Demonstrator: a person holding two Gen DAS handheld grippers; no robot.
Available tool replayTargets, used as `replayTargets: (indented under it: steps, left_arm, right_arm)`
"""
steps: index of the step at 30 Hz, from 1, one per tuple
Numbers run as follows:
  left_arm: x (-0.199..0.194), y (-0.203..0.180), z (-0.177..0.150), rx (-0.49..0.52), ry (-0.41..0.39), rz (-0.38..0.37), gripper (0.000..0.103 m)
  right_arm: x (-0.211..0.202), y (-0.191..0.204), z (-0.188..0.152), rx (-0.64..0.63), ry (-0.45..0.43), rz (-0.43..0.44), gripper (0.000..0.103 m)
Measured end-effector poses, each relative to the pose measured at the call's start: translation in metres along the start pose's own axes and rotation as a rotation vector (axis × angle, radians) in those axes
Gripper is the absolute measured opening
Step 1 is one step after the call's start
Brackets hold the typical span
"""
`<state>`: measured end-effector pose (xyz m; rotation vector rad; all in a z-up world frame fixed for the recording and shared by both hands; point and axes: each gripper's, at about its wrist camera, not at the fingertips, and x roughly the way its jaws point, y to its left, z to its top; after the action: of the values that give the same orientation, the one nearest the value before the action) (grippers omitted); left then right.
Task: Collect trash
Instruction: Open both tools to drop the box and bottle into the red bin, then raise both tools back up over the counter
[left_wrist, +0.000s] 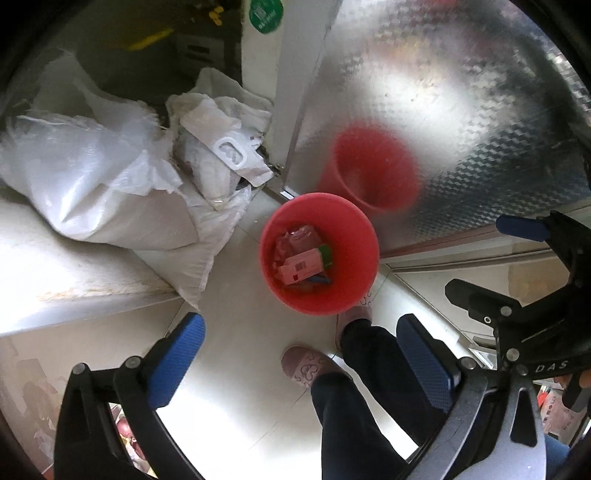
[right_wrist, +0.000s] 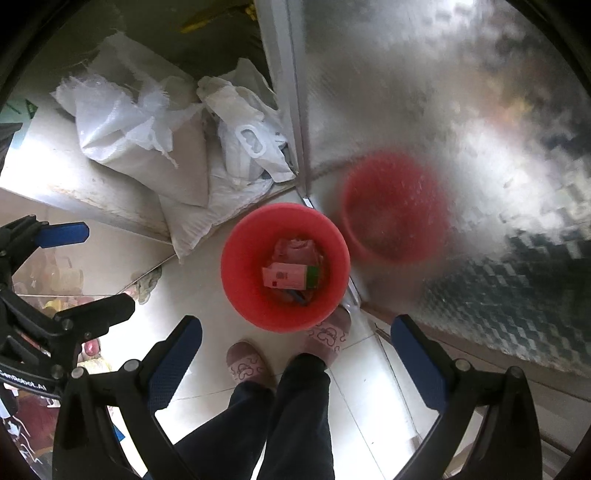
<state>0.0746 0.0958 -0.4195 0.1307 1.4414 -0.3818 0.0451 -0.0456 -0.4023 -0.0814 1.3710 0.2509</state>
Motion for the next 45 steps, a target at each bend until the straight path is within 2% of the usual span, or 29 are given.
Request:
replayTargets:
  steps: [8, 15, 22, 27, 35, 45]
  left_arm:
    - [-0.078, -0.003, -0.020, -0.033, -0.036, 0.035, 0.103]
    - [-0.162, -0.013, -0.027, -0.055, -0.088, 0.021, 0.103]
    - [-0.249, -0.037, -0.020, -0.007, -0.188, 0.061, 0.103]
    - [-0.301, -0.052, -0.013, 0.030, -0.254, 0.051, 0.103]
    - [-0.353, -0.061, 0.012, 0.073, -0.326, 0.042, 0.103]
    - [-0.380, -0.070, 0.070, 0.105, -0.374, 0.054, 0.103]
  right_arm:
    - [-0.058, 0.015, -0.008, -0.033, -0.044, 0.004, 0.102]
    - [-0.131, 0.026, -0.018, -0.057, -0.095, -0.001, 0.102]
    - [-0.221, 0.032, -0.019, -0.059, -0.196, -0.004, 0.102]
    - [-0.274, 0.035, -0.017, -0.053, -0.267, -0.017, 0.102]
    - [-0.328, 0.033, -0.002, -0.032, -0.359, -0.047, 0.102]
    - [-0.368, 0.006, 0.040, 0.009, -0.429, -0.063, 0.102]
